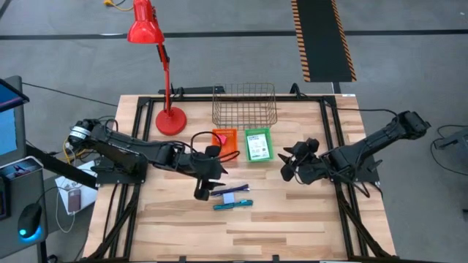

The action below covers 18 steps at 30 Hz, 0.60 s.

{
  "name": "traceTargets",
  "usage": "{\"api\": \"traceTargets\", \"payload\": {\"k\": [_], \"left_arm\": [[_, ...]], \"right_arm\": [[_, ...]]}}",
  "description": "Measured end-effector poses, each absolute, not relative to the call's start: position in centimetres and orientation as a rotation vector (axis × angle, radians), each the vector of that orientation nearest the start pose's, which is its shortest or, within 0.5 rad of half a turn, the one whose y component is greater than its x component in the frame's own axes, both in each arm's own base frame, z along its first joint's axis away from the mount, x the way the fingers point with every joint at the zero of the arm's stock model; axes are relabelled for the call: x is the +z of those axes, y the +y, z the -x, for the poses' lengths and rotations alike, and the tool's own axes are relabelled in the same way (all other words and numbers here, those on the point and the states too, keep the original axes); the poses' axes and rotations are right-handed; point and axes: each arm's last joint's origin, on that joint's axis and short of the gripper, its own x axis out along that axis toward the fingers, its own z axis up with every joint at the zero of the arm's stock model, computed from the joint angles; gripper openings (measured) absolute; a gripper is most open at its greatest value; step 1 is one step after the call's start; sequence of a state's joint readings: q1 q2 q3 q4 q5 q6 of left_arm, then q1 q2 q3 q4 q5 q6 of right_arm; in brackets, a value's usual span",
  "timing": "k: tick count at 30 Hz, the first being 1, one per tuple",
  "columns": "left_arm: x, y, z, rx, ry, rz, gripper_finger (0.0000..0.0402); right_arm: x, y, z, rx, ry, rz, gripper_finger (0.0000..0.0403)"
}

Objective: Pick and place items into bin
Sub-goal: Put the white charger adapter into the orange bin

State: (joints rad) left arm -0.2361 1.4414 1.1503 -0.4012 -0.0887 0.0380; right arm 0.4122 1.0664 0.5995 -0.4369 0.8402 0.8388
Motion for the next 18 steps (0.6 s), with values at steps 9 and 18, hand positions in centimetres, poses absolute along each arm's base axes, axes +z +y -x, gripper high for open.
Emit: {"api": "traceTargets", "payload": {"k": [9,18], "left_arm": [[28.2,-6.5,-30.8,-0.117,0.754,0.079,0.0183],[24.5,-7.8,-35.9,-0.177,1.106,0.117,0.0183]], "right_arm": [[20.9,5.8,-18.2,-0.671,0.510,-0.245,0.0153],[20.4,5.5,-17.6,-0.726,0.545,-0.252,0.0157]]}}
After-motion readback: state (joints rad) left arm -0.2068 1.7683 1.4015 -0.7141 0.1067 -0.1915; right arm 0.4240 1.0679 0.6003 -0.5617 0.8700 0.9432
